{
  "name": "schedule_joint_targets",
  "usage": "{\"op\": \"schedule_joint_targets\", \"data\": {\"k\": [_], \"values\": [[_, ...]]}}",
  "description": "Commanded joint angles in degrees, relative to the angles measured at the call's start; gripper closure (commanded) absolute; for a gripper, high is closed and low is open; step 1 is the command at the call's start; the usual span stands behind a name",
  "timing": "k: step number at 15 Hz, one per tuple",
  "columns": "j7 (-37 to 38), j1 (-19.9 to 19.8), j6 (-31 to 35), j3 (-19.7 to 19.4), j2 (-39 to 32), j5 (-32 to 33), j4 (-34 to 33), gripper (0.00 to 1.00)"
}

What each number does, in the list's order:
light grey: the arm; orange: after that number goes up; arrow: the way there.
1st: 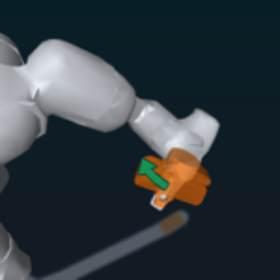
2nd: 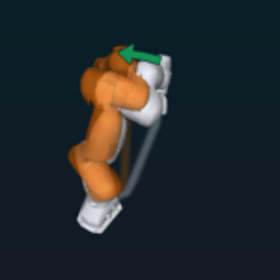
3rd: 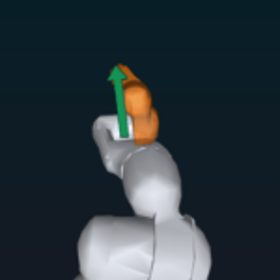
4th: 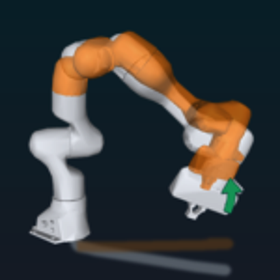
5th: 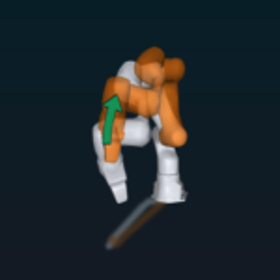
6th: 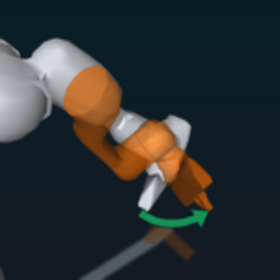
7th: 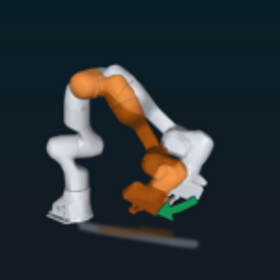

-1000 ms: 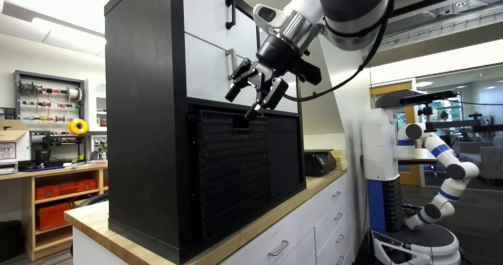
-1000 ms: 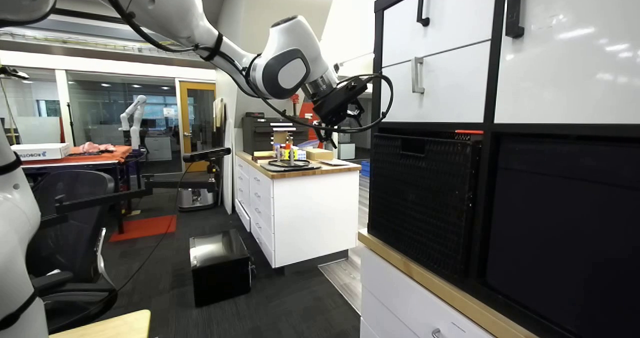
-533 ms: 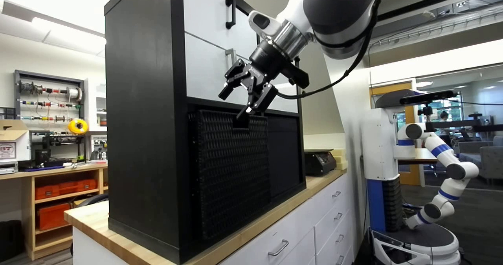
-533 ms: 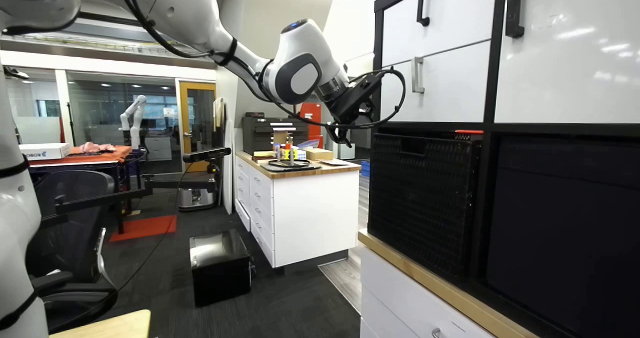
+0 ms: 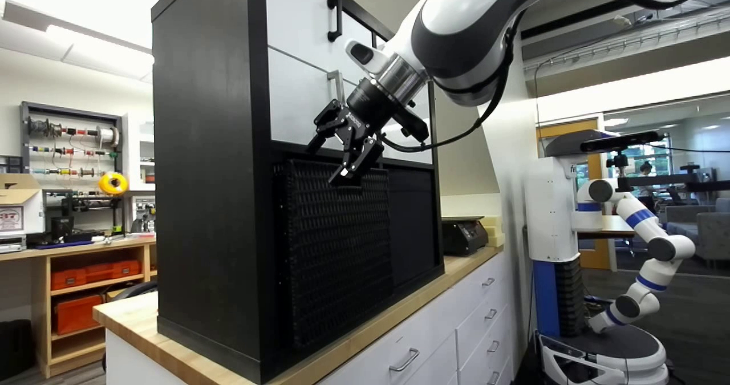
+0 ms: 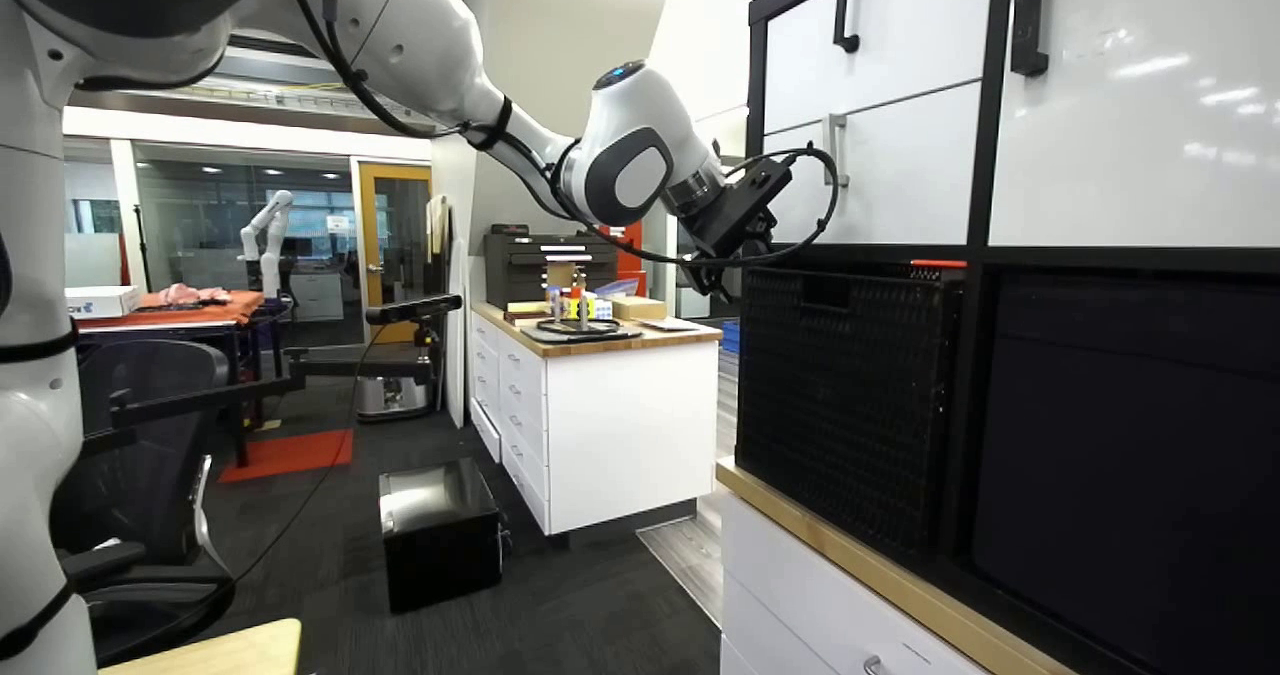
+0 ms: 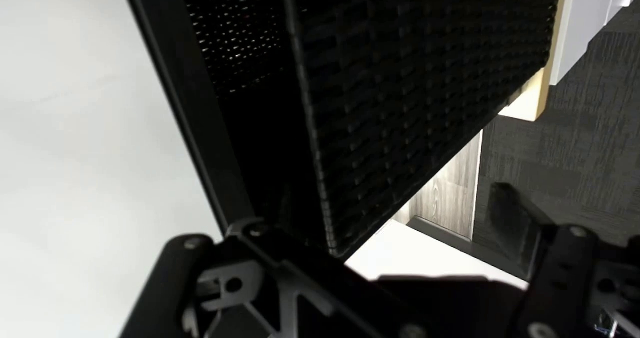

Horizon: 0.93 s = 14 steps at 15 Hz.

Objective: Pull out the black basket

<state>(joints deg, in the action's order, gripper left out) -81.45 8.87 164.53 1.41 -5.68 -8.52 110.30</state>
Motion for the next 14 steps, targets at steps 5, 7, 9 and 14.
{"op": "schedule_joint_targets", "data": {"k": [5, 7, 9, 14], "values": [[-3.6, -1.0, -0.4, 0.1, -3.0, -1.0, -5.0, 0.00], [-3.9, -1.3, -0.6, 0.3, -3.4, -1.5, -5.2, 0.00], [-4.0, -1.5, -0.6, 0.4, -3.8, -1.7, -5.3, 0.00], [-3.7, -1.8, -1.0, 0.5, -4.3, -2.7, -5.1, 0.00]]}}
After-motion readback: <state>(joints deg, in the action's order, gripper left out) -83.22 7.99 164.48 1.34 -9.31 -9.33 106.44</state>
